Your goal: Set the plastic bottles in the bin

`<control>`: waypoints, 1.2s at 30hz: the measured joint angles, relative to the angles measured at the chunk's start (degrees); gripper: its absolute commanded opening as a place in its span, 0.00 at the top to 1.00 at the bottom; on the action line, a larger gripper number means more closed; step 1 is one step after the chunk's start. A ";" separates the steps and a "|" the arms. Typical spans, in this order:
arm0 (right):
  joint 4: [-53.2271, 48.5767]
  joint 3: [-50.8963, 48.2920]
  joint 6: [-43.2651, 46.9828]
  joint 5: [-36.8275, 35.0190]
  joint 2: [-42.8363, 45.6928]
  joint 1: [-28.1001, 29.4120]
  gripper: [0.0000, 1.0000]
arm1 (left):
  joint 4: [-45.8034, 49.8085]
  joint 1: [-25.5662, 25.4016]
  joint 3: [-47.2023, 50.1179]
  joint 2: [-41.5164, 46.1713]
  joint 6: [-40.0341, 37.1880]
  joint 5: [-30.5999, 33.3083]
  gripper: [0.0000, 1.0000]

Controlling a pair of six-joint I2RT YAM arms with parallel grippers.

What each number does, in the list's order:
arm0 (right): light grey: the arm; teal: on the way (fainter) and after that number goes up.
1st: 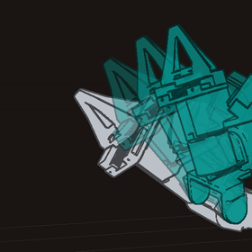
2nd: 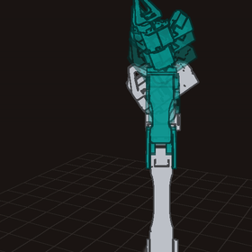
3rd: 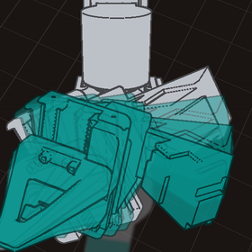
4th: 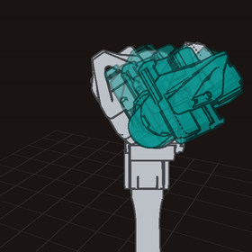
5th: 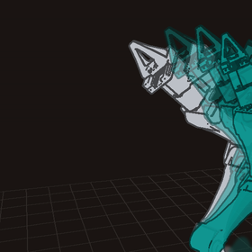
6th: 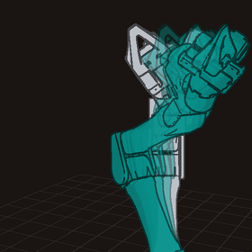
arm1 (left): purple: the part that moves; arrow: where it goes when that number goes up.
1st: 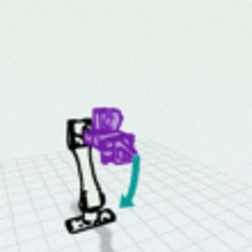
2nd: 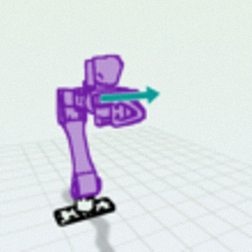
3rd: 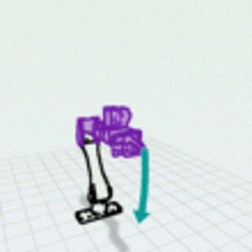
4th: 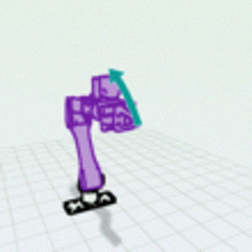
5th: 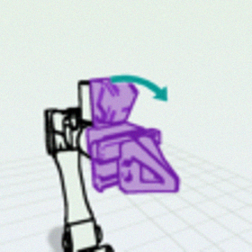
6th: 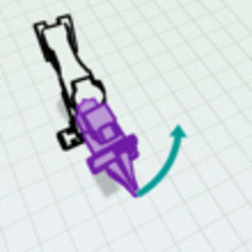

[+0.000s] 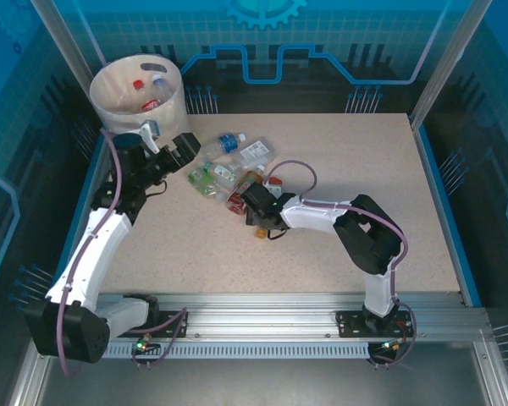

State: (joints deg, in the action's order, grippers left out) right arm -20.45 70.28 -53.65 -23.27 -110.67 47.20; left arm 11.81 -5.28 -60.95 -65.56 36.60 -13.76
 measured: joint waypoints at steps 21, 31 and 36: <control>11.50 -20.26 17.29 5.75 26.86 -7.04 0.56 | -6.08 -13.68 -1.18 -13.97 2.60 -0.20 0.01; 24.11 -27.87 22.60 23.12 42.18 -14.64 0.57 | -14.32 -17.49 -4.35 -19.80 4.07 -10.27 0.01; 29.62 -27.87 23.23 32.30 42.84 -14.64 0.55 | -17.68 -19.91 -5.35 -21.70 4.11 -13.79 0.01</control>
State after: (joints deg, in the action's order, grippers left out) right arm 9.17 42.41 -30.41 9.04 -67.83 32.56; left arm -5.87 -25.19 -66.30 -87.26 40.71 -27.55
